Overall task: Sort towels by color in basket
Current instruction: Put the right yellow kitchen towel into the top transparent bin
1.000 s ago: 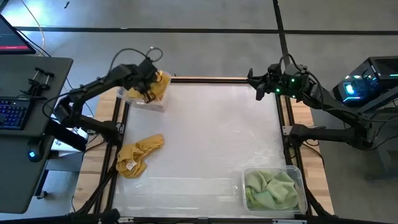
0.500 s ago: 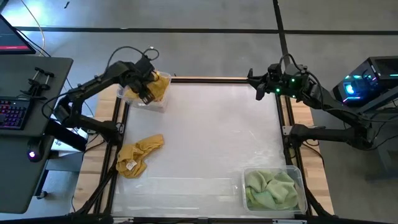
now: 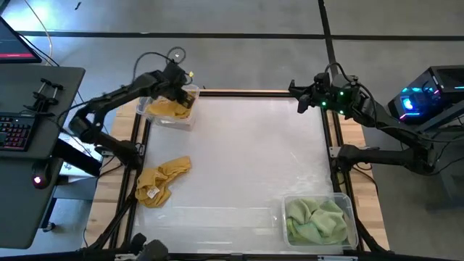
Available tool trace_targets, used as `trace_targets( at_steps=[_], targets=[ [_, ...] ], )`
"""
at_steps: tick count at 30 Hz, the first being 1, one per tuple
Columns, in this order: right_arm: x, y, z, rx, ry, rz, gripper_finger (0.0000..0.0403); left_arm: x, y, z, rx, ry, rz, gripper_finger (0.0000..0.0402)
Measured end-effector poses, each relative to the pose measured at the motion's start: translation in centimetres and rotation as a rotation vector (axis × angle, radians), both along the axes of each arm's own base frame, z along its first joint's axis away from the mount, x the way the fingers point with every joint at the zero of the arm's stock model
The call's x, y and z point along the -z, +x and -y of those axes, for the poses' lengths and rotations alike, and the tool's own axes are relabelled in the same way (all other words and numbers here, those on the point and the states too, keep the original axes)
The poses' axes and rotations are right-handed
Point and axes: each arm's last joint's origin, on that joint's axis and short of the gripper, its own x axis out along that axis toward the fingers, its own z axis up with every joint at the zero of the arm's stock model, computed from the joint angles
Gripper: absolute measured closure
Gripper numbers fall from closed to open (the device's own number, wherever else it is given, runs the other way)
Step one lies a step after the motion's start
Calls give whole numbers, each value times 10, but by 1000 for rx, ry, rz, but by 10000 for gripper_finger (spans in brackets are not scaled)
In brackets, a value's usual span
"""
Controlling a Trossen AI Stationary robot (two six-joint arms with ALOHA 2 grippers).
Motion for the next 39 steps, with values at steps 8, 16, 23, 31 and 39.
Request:
trace_targets(
  at_steps=[8, 16, 23, 31, 39],
  targets=[
    [0, 0, 0, -2, 32, 21, 327, 11, 3, -9, 44, -64, -56, 374],
    [0, 0, 0, -10, 3, 2, 327, -92, 0, 18, 171, 92, 6, 393],
    [-1, 4, 4, 32, -66, -19, 327, -147, -1, 106, 409, 168, 100, 400],
    [4, 19, 13, 22, -132, -68, 327, -139, -17, 140, 130, 266, -195, 401],
    [13, 33, 22, 14, -83, -65, 327, -128, -26, 84, -72, 412, -215, 401]
  ],
)
